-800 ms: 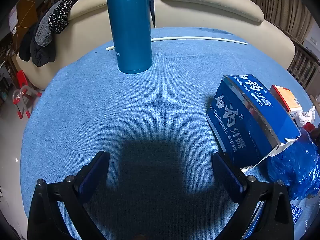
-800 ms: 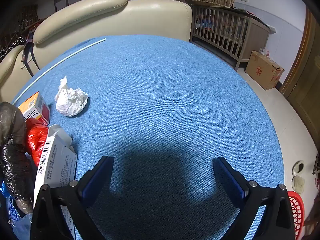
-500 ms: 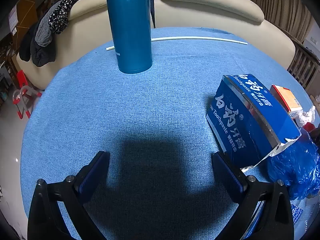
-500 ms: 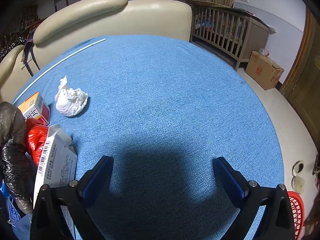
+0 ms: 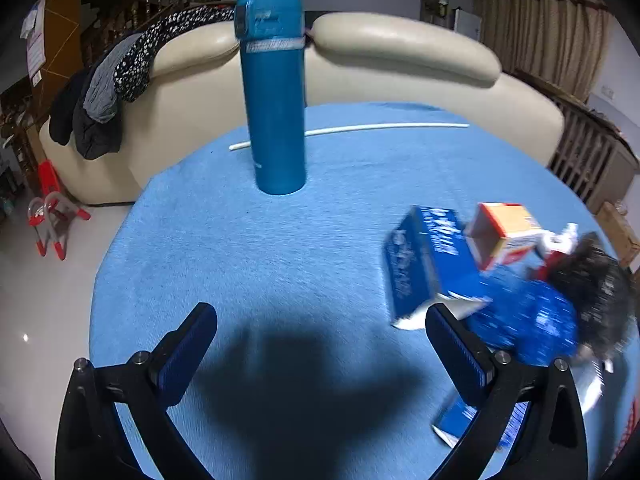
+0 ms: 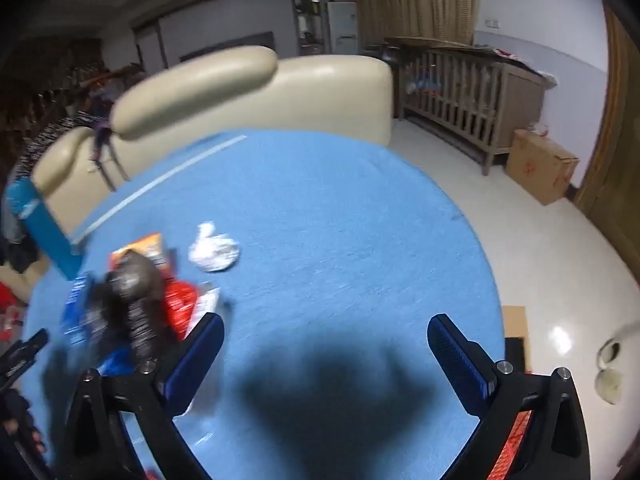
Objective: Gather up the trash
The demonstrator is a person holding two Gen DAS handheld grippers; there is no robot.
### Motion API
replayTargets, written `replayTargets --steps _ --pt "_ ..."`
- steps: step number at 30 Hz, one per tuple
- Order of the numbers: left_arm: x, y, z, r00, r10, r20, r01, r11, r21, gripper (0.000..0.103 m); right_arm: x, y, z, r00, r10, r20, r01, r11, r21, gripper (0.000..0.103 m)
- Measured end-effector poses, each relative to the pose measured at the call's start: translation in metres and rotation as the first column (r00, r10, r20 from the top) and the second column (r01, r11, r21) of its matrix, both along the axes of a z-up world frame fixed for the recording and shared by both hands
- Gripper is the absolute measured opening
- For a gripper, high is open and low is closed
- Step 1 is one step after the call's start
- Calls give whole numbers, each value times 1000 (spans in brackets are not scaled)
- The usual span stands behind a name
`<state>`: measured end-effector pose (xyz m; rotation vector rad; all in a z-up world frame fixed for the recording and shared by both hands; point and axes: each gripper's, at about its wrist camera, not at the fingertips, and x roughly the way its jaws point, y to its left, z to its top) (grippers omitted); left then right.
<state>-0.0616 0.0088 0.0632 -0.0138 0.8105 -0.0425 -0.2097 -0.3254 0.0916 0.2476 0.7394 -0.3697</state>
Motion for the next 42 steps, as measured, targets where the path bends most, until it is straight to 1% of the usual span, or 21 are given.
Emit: replayTargets --steps 2,4,7,10,13,21,27,36,42 --pt "-10 -4 6 1000 -14 14 14 1000 -7 103 -12 9 5 999 33 12 -34 999 12 103" --pt "-19 -6 8 999 -24 21 24 1000 -16 103 -24 19 7 998 57 16 -57 998 2 103" --pt "-31 -11 13 999 -42 33 43 999 -12 103 -44 37 2 995 95 2 -95 995 -8 103" --pt "-42 -15 18 997 -56 45 57 998 -11 103 -57 56 -1 992 125 -29 -127 990 -65 103" --pt "-58 -19 22 996 -67 55 68 998 -13 103 -70 69 -1 989 143 -40 -147 983 -106 103" --pt "-88 -24 30 993 -91 80 92 996 -6 103 -93 92 -6 983 178 -37 -181 979 -94 102" --pt "-105 -27 36 990 -105 91 106 994 -6 103 -105 103 -2 978 210 -22 -211 973 -94 102" --pt "-123 -27 42 988 -113 106 114 994 -3 103 -123 112 2 976 216 -10 -216 970 -106 102" --pt "-128 -27 47 985 -118 122 119 993 -3 103 -127 114 2 972 234 -12 -234 967 -105 102"
